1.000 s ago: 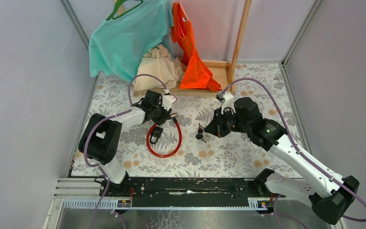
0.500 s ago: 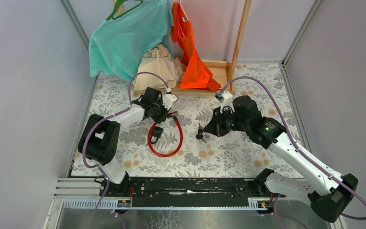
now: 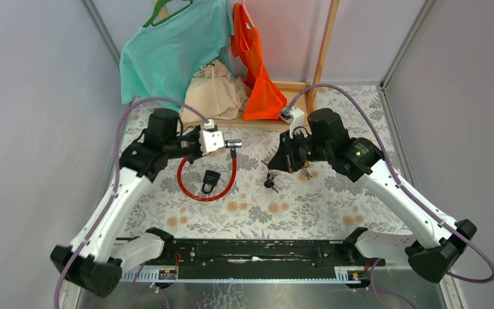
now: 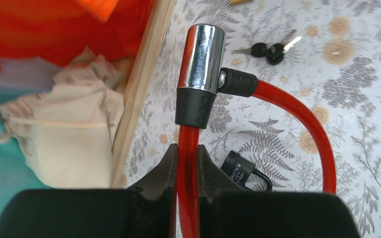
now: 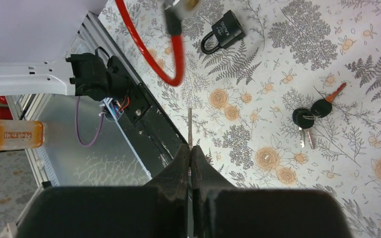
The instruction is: Unlock with the key
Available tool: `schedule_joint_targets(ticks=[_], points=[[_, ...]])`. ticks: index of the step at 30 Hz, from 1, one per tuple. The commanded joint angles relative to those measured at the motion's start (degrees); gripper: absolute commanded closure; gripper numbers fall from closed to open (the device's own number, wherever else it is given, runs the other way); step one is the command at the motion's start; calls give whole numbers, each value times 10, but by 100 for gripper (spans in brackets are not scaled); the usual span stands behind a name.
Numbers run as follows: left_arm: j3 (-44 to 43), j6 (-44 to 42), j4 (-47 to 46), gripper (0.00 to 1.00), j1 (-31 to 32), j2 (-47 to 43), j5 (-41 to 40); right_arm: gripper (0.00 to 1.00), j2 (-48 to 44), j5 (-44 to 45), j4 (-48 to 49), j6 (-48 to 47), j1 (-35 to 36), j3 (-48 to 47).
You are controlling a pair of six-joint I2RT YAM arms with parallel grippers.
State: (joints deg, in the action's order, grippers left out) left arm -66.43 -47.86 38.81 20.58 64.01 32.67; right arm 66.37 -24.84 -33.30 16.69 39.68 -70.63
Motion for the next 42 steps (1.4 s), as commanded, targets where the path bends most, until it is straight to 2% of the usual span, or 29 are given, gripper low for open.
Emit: schedule_joint_targets(ticks=[1,7,12,22,29,42], points=[[7,-126,51,100,4,-76,109,100,8,-28,-47,-42,15,-60],[54,-266,63,100,4,-168,221,100,15,14,-86,-69,99,-84],[61,-331,63,100,4,-210,256,100,-14,36,-96,-70,142,-86],[50,-332,62,100,5,-223,344,100,-57,31,-104,-70,166,-110],[53,-331,62,100,4,-219,348,100,-48,50,-93,-91,193,-123],[67,-275,51,100,4,-213,324,100,0,71,-94,-127,221,-165]])
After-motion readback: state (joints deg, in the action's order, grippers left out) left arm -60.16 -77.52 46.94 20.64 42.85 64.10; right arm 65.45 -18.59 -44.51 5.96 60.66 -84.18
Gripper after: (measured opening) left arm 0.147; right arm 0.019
